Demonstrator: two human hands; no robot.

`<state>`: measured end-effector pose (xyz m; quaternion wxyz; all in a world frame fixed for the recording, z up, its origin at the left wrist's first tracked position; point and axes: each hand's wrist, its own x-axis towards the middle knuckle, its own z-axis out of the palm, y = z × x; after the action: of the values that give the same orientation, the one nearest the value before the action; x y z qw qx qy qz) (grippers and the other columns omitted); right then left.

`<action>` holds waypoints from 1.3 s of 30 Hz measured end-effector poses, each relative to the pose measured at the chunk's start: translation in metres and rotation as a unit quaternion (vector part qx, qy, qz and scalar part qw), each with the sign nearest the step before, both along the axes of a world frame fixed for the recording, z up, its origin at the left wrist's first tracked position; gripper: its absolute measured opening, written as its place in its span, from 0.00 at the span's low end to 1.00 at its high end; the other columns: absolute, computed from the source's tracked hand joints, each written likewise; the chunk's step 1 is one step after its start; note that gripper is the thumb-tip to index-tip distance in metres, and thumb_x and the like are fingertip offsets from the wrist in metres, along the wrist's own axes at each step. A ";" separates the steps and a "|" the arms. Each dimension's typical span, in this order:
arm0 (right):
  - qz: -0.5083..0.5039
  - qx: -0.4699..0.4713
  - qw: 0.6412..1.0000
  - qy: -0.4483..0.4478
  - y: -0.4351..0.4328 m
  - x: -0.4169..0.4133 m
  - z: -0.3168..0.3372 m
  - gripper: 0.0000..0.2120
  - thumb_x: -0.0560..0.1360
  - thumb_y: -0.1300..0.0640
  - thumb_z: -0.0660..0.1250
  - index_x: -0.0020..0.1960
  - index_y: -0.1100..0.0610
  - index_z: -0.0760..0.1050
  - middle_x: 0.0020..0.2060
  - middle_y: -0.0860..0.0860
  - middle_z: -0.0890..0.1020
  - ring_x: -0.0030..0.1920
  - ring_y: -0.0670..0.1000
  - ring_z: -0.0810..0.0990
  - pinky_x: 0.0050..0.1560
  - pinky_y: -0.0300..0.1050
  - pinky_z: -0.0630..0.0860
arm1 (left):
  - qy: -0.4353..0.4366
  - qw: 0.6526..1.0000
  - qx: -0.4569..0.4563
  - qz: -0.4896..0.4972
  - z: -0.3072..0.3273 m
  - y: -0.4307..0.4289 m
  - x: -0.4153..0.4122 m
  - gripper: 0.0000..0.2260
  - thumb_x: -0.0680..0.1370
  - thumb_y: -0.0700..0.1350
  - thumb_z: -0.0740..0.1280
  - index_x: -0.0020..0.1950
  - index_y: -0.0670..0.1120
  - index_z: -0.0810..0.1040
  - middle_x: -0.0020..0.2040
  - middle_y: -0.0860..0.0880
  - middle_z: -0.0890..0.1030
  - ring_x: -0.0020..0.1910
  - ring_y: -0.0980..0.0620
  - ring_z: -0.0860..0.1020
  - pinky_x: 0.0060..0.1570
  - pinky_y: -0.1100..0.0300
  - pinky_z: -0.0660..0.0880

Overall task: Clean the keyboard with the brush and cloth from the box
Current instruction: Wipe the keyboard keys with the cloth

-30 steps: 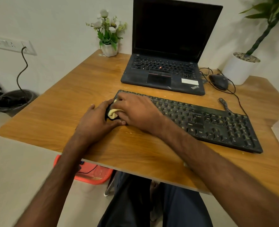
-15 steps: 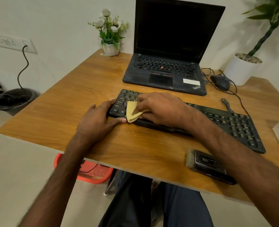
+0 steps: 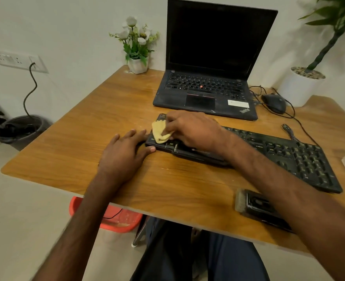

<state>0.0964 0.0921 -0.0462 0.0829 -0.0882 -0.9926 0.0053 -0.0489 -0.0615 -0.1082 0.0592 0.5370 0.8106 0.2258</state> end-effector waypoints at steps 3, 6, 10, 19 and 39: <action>-0.018 -0.031 0.999 0.004 0.009 0.023 -0.005 0.11 0.78 0.54 0.67 0.60 0.51 0.80 0.52 0.45 0.76 0.52 0.44 0.73 0.53 0.42 0.72 | 0.009 0.999 -0.024 -0.027 -0.003 0.002 -0.003 0.29 0.81 0.64 0.51 0.78 0.53 0.63 0.79 0.52 0.63 0.78 0.52 0.58 0.77 0.48 0.51; -0.035 -0.095 0.992 0.082 0.011 0.031 -0.020 0.11 0.76 0.56 0.69 0.58 0.51 0.81 0.52 0.46 0.78 0.53 0.43 0.74 0.54 0.41 0.71 | 0.023 0.998 -0.049 -0.043 -0.003 0.005 0.003 0.42 0.74 0.75 0.44 0.80 0.50 0.56 0.79 0.48 0.62 0.79 0.49 0.56 0.77 0.43 0.51; -0.041 -0.200 0.966 0.157 0.001 0.018 -0.031 0.10 0.76 0.57 0.71 0.57 0.53 0.82 0.51 0.45 0.79 0.52 0.42 0.76 0.55 0.42 0.74 | 0.007 0.999 -0.017 -0.040 -0.007 0.008 0.006 0.54 0.66 0.80 0.52 0.81 0.48 0.45 0.80 0.47 0.59 0.78 0.49 0.59 0.77 0.44 0.54; -0.003 -0.281 0.940 0.195 -0.002 -0.006 -0.023 0.11 0.73 0.59 0.74 0.55 0.57 0.83 0.48 0.47 0.82 0.48 0.46 0.79 0.52 0.48 0.77 | -0.267 0.935 -0.071 -0.223 0.013 0.025 -0.040 0.68 0.56 0.60 0.85 0.78 0.65 0.36 0.79 0.56 0.57 0.75 0.55 0.63 0.74 0.47 0.65; 0.021 -0.034 0.999 -0.006 0.015 0.055 0.000 0.12 0.76 0.57 0.66 0.57 0.51 0.81 0.51 0.46 0.79 0.53 0.45 0.74 0.51 0.40 0.70 | -0.204 0.963 0.001 -0.178 -0.001 0.035 -0.046 0.66 0.50 0.68 0.82 0.78 0.63 0.45 0.76 0.58 0.61 0.75 0.55 0.60 0.76 0.45 0.61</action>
<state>0.1518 0.1072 -0.0467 0.0738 -0.0703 -0.9940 0.0403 -0.0952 -0.0260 -0.1091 0.2618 0.6149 0.6726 0.3177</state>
